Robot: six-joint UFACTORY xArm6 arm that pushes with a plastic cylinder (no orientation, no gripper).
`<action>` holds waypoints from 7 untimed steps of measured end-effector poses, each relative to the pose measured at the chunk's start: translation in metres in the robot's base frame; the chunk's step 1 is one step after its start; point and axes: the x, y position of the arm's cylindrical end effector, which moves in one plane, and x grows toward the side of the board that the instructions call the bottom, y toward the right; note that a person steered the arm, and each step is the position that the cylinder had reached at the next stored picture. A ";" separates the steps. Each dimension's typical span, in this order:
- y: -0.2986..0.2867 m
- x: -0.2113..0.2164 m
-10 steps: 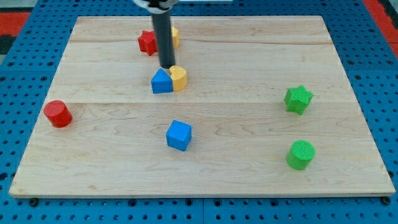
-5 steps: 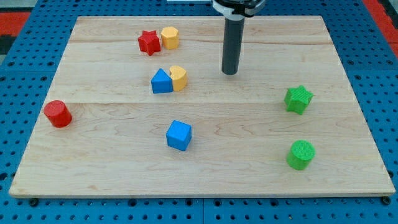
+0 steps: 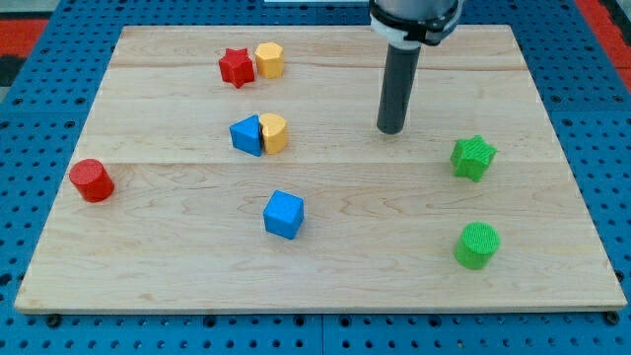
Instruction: Keep arm on top left corner of the board
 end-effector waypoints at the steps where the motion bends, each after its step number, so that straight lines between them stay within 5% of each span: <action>1: 0.000 -0.032; 4: -0.010 -0.138; 7: -0.204 -0.188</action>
